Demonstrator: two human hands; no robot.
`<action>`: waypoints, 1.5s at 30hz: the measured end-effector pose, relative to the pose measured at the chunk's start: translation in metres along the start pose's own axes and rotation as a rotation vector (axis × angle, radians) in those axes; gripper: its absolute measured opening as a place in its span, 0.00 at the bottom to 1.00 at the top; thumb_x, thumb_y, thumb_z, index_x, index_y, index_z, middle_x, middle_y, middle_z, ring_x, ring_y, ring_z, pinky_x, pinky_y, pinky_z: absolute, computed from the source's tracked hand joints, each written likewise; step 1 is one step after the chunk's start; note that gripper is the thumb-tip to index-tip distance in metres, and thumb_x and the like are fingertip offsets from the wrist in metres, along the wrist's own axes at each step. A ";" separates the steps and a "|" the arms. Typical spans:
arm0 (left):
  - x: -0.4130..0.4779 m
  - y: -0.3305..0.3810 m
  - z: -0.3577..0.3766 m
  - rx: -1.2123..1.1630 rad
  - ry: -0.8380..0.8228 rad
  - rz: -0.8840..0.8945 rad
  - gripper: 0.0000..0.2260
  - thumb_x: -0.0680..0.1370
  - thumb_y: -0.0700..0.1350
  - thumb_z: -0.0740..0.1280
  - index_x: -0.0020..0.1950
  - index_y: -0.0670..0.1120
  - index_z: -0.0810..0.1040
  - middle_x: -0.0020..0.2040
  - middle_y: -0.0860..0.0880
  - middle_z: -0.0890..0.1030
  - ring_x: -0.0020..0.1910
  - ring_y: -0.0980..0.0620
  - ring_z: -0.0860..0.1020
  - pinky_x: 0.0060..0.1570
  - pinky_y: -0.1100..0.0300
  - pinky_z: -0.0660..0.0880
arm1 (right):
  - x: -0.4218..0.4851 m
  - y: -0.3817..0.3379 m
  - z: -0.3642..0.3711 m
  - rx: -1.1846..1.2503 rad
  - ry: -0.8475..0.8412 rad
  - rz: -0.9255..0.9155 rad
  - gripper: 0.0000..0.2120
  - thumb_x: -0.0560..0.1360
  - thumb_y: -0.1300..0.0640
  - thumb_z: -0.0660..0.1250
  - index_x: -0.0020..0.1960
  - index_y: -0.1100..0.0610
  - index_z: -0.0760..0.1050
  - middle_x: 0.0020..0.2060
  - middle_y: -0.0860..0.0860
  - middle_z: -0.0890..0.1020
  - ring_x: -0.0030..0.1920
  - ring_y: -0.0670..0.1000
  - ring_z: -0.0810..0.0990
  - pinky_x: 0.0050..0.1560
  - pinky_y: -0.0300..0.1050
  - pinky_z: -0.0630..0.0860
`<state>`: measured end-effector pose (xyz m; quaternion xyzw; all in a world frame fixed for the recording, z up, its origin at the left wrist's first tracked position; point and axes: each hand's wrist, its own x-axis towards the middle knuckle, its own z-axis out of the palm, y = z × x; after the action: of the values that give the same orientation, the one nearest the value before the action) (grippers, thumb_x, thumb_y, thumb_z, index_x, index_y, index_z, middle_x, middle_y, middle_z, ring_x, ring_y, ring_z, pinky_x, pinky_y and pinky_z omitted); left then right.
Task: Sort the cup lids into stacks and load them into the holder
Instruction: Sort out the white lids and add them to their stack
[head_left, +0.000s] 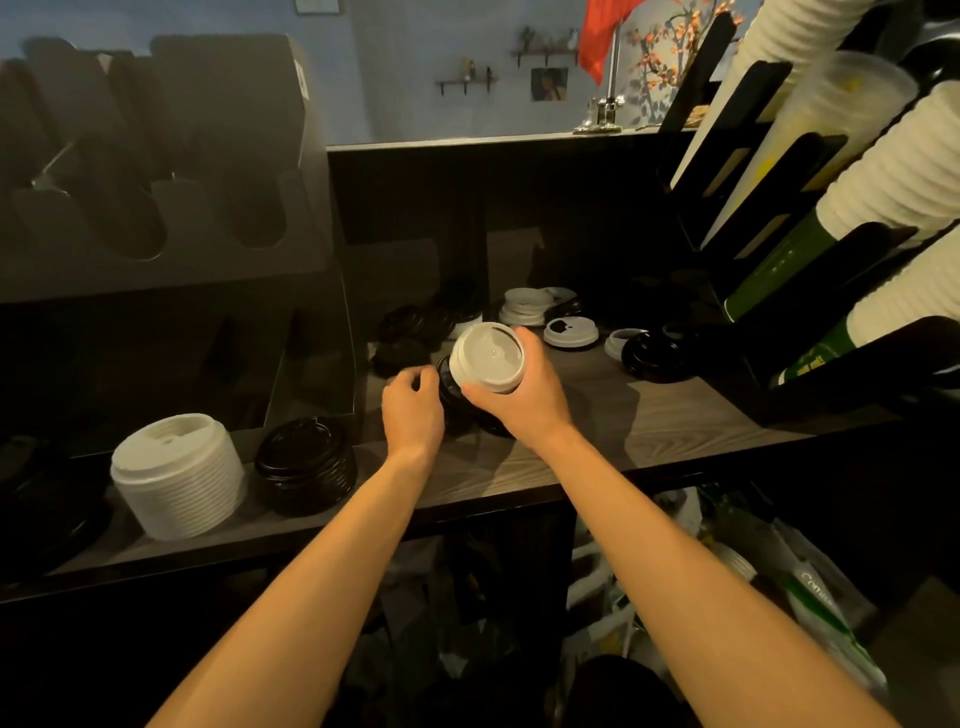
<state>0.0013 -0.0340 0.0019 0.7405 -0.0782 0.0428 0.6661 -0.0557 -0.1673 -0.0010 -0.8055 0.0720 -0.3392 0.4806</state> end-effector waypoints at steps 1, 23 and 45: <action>0.001 -0.001 0.001 0.023 -0.015 0.007 0.12 0.82 0.53 0.59 0.52 0.52 0.81 0.56 0.42 0.81 0.58 0.42 0.79 0.61 0.43 0.75 | 0.000 0.001 0.000 -0.012 -0.014 -0.005 0.44 0.65 0.50 0.82 0.75 0.52 0.63 0.68 0.48 0.72 0.66 0.46 0.71 0.62 0.41 0.71; -0.011 0.012 0.003 -0.257 -0.169 0.245 0.17 0.83 0.54 0.61 0.68 0.48 0.76 0.60 0.54 0.79 0.61 0.57 0.78 0.60 0.62 0.75 | -0.004 -0.007 0.003 -0.162 -0.078 -0.192 0.47 0.67 0.45 0.80 0.78 0.48 0.58 0.74 0.47 0.67 0.74 0.48 0.66 0.72 0.55 0.69; -0.001 0.010 0.002 -0.228 -0.084 0.175 0.10 0.86 0.50 0.59 0.54 0.46 0.77 0.49 0.48 0.81 0.45 0.54 0.79 0.43 0.61 0.77 | -0.001 -0.003 -0.001 0.088 0.083 -0.052 0.39 0.74 0.43 0.73 0.79 0.49 0.59 0.72 0.47 0.67 0.70 0.43 0.67 0.67 0.40 0.69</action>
<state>-0.0015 -0.0365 0.0109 0.6515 -0.1746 0.0608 0.7358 -0.0571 -0.1658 0.0013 -0.7704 0.0557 -0.3876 0.5031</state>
